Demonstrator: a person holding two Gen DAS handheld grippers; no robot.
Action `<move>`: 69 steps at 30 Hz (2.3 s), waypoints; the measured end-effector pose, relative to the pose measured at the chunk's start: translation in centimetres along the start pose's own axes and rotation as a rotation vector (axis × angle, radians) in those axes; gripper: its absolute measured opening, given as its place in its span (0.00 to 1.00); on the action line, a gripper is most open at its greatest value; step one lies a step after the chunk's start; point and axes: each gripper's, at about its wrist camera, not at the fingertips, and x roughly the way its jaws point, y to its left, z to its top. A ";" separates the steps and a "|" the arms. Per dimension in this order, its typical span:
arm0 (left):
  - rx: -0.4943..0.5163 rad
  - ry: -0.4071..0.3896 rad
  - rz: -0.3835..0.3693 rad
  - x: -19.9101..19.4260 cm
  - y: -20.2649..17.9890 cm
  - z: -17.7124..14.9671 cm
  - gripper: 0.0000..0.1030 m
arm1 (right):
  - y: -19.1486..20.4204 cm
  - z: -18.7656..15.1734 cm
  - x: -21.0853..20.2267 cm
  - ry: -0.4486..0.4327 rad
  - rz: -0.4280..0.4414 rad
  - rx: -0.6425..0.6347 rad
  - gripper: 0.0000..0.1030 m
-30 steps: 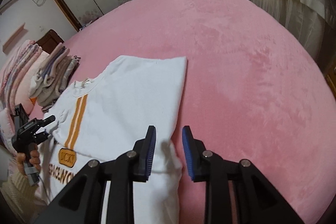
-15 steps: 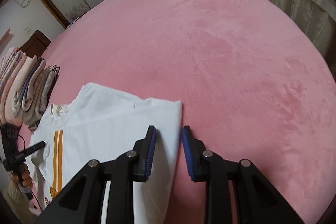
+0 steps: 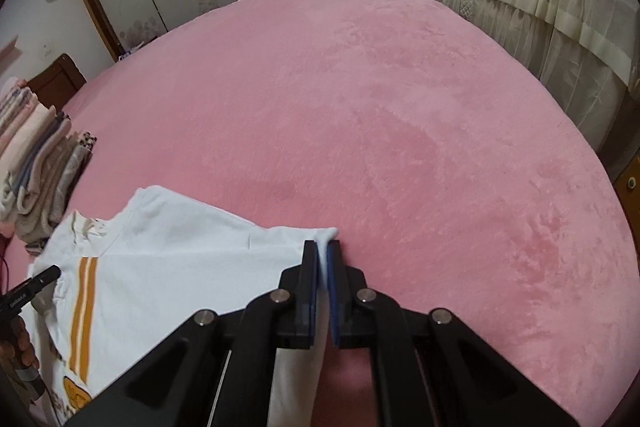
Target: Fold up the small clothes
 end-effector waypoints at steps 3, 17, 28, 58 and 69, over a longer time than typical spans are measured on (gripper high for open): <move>-0.022 -0.006 -0.010 0.2 0.6 -0.4 0.08 | -0.1 -0.2 1.0 0.018 -0.010 -0.008 0.04; -0.048 -0.036 0.116 -4.3 1.0 0.0 0.69 | 2.1 -0.3 -4.0 -0.017 -0.110 -0.067 0.35; -0.022 -0.075 0.210 -13.5 -1.9 -1.4 0.77 | 8.5 -4.2 -13.7 -0.059 -0.023 -0.118 0.36; -0.123 -0.220 0.335 -29.9 2.7 -11.0 0.99 | 24.2 -13.0 -23.8 -0.069 0.122 -0.281 0.37; -0.314 -0.250 0.421 -32.8 14.3 -10.6 0.99 | 37.5 -13.2 -23.4 -0.089 0.233 -0.502 0.37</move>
